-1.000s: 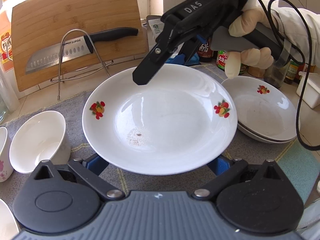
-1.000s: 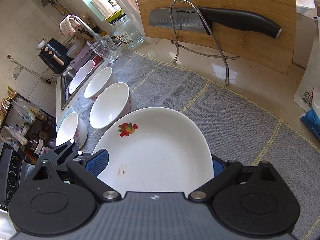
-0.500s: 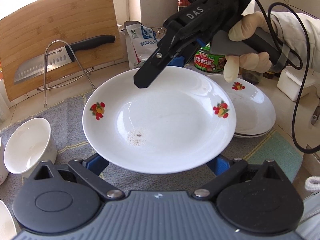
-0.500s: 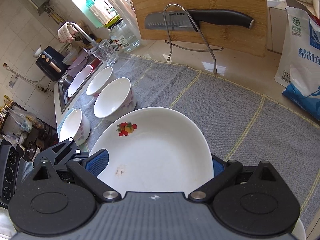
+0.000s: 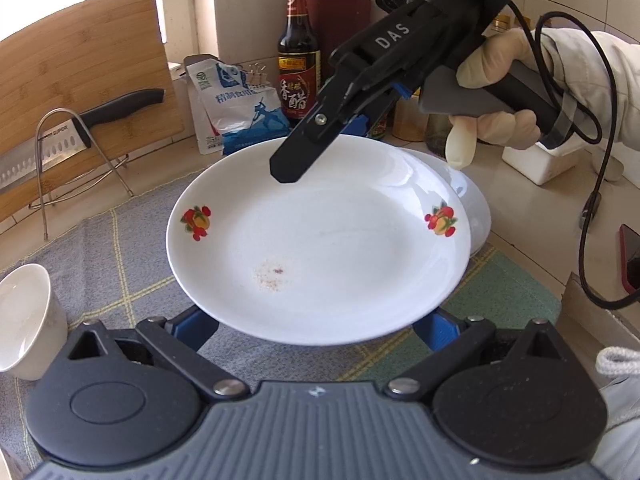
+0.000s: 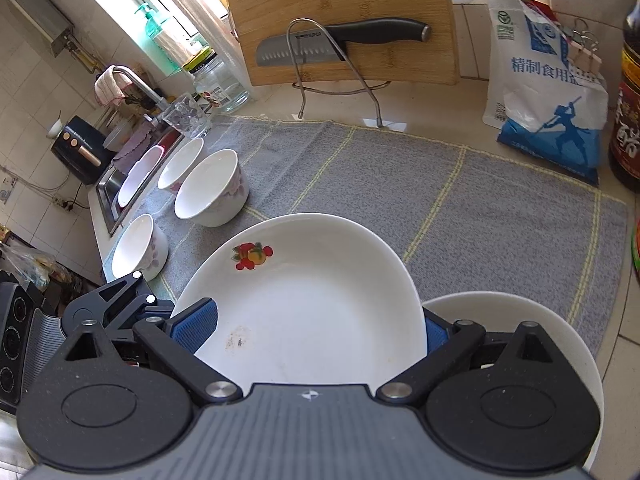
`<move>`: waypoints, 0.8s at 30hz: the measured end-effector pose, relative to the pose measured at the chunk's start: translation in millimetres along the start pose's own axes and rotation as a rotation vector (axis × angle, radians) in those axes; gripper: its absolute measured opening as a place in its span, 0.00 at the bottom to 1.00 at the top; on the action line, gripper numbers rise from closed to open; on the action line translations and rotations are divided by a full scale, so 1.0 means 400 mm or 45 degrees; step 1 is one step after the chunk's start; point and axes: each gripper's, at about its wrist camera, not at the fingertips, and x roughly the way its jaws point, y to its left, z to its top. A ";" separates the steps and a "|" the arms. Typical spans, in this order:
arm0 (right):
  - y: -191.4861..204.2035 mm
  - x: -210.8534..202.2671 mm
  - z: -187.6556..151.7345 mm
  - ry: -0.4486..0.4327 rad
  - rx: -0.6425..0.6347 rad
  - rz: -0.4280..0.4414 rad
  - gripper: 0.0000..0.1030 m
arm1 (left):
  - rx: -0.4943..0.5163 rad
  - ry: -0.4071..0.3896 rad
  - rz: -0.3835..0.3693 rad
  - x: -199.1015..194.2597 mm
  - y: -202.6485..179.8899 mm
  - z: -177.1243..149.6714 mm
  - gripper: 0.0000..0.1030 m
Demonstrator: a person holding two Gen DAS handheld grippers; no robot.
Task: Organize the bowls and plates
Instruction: 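Lower the oval flower plate onto the white plate stack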
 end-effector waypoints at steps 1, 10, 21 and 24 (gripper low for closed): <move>-0.005 -0.008 -0.010 -0.006 0.011 -0.007 0.99 | 0.010 -0.001 -0.013 0.003 -0.007 0.002 0.98; -0.053 -0.075 -0.095 -0.057 0.121 -0.068 0.99 | 0.086 0.013 -0.113 0.037 -0.056 0.015 0.98; -0.102 -0.101 -0.150 -0.084 0.212 -0.111 0.99 | 0.143 0.025 -0.155 0.053 -0.070 0.023 0.98; -0.110 -0.104 -0.154 -0.087 0.221 -0.119 0.99 | 0.148 0.023 -0.162 0.054 -0.070 0.027 0.98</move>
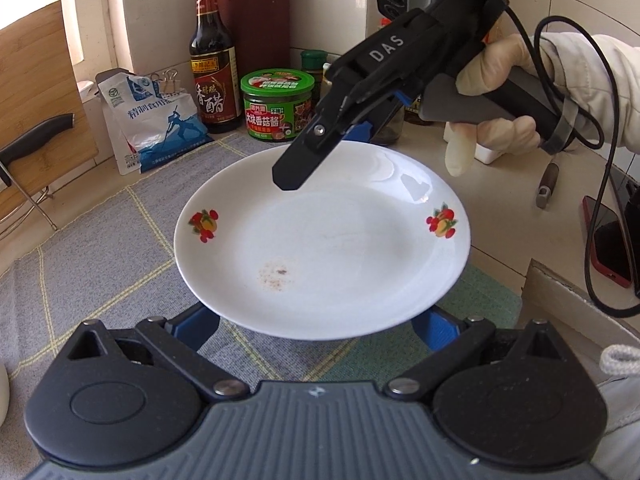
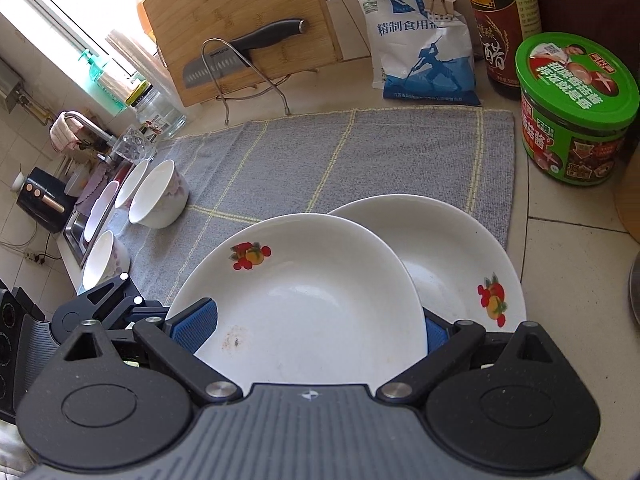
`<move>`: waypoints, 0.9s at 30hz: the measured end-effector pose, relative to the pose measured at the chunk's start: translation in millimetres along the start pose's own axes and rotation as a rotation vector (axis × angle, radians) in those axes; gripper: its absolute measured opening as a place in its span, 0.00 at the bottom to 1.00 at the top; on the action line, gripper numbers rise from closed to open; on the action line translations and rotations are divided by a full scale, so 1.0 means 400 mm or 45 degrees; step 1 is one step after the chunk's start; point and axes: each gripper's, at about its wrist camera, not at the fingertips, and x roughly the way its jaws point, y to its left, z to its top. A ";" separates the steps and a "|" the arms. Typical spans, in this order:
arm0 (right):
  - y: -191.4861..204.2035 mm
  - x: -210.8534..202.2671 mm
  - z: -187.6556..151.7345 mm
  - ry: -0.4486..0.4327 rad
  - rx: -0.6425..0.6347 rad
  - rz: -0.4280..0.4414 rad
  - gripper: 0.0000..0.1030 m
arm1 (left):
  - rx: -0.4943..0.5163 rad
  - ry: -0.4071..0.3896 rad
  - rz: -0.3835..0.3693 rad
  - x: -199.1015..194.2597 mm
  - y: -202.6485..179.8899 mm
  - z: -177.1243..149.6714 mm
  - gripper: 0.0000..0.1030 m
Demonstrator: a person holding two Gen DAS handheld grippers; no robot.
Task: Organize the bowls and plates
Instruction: 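Lower the oval flower plate onto the white plate stack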
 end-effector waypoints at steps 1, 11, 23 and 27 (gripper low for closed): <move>-0.002 -0.001 -0.001 0.000 0.000 -0.004 0.99 | 0.002 0.000 -0.002 0.002 0.000 0.001 0.98; -0.029 -0.014 -0.012 -0.011 0.024 -0.030 0.99 | 0.029 0.005 -0.019 0.030 -0.002 0.017 0.98; -0.042 -0.029 -0.021 -0.018 0.038 -0.091 0.99 | 0.050 0.013 -0.034 0.066 0.004 0.032 0.99; -0.045 -0.037 -0.029 -0.024 0.051 -0.104 0.99 | 0.048 0.019 -0.032 0.078 0.012 0.034 0.98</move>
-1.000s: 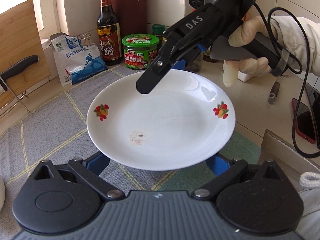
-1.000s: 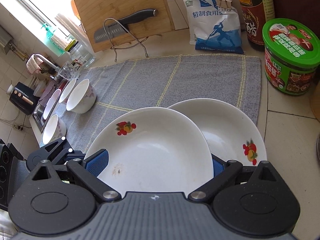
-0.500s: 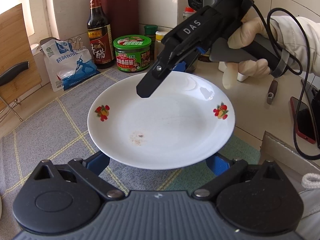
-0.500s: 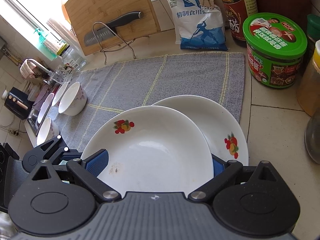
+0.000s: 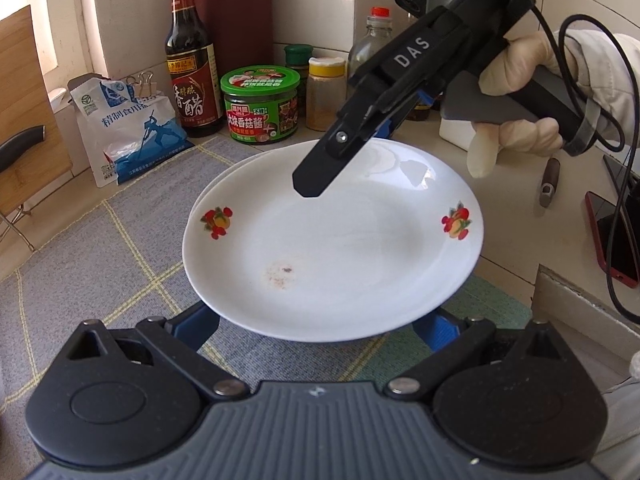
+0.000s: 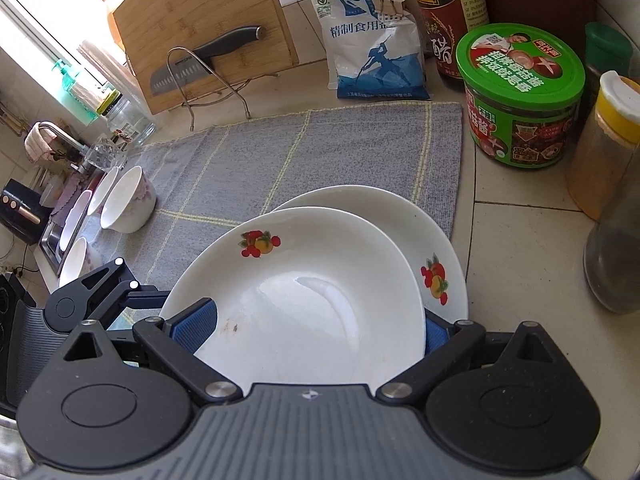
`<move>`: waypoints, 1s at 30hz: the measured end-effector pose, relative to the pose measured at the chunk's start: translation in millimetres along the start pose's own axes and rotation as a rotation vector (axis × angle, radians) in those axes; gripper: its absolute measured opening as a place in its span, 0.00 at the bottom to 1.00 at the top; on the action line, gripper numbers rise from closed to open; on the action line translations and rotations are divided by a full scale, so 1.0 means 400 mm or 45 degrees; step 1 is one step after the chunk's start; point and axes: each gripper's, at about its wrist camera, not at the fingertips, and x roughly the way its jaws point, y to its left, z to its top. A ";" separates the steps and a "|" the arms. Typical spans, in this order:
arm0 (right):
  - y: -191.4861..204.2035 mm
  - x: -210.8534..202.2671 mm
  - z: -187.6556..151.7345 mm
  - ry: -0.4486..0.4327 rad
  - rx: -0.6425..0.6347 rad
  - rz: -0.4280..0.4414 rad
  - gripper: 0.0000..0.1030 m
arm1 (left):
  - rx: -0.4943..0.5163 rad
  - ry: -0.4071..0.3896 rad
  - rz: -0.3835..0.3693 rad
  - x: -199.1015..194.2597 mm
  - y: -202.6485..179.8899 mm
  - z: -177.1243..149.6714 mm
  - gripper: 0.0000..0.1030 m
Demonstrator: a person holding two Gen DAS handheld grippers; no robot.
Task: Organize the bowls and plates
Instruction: 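Lower the oval flower plate onto the white plate stack, then open the right gripper and release the plate on the stack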
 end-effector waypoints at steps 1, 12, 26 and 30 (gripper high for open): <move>-0.001 -0.002 -0.002 -0.001 0.006 -0.005 0.99 | 0.004 -0.002 0.001 0.002 0.002 0.000 0.98; -0.008 -0.033 -0.022 -0.019 0.022 -0.072 0.99 | 0.056 -0.016 0.021 0.022 0.004 0.011 0.97; 0.021 -0.044 -0.039 -0.004 -0.010 -0.188 1.00 | 0.031 -0.019 0.016 0.024 0.006 0.008 0.98; 0.027 -0.047 -0.046 -0.009 -0.047 -0.271 1.00 | 0.020 -0.021 0.032 0.019 0.006 0.002 0.98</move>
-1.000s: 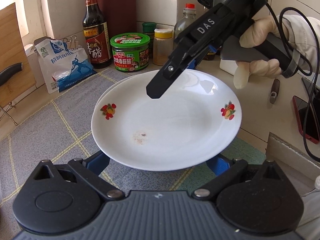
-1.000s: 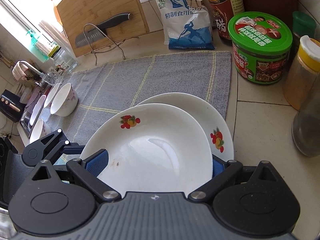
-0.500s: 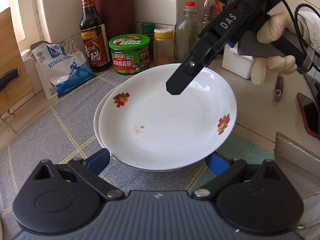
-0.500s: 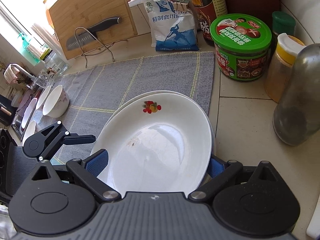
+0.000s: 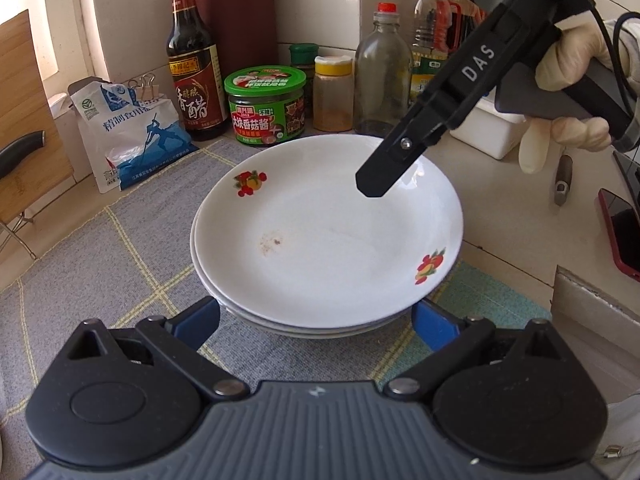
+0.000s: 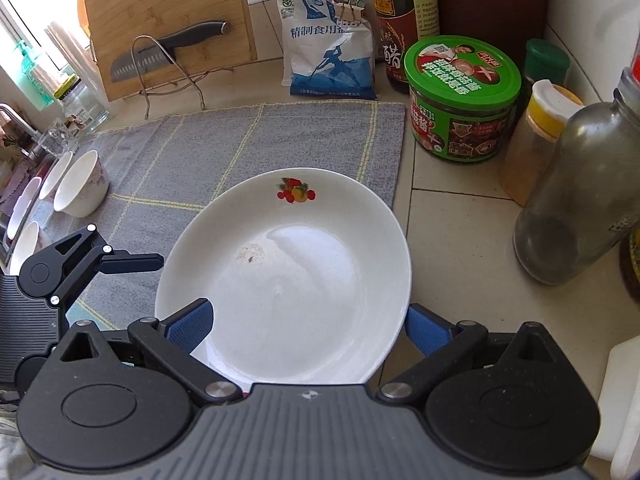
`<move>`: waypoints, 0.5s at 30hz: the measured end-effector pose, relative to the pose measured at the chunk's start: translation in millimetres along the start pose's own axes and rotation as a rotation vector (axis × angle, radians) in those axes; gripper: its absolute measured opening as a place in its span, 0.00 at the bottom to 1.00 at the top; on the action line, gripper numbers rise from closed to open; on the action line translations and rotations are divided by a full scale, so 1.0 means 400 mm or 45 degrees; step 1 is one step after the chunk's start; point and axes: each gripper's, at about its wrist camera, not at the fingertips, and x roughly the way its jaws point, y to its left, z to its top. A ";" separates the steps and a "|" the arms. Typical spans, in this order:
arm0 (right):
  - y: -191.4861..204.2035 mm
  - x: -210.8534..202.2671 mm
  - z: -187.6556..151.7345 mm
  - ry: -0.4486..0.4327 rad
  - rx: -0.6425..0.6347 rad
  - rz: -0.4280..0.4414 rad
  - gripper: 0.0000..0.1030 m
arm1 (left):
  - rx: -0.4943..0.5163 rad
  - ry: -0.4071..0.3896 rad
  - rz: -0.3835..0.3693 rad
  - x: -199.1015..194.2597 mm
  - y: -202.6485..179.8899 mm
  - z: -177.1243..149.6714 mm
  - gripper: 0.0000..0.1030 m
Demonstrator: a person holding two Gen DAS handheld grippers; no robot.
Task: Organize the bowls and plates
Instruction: 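Open the right gripper and release the plate on the stack, then move the right gripper to the white bowls and grasp a bowl rim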
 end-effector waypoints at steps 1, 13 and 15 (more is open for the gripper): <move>0.001 -0.004 -0.002 -0.011 -0.012 -0.003 1.00 | -0.002 0.001 0.004 -0.001 0.000 -0.002 0.98; 0.133 -0.078 -0.009 -0.242 -0.256 -0.184 1.00 | -0.119 -0.091 0.117 -0.090 0.002 -0.024 0.99; 0.165 -0.081 -0.014 -0.274 -0.320 -0.194 1.00 | -0.153 -0.111 0.155 -0.114 0.003 -0.031 0.99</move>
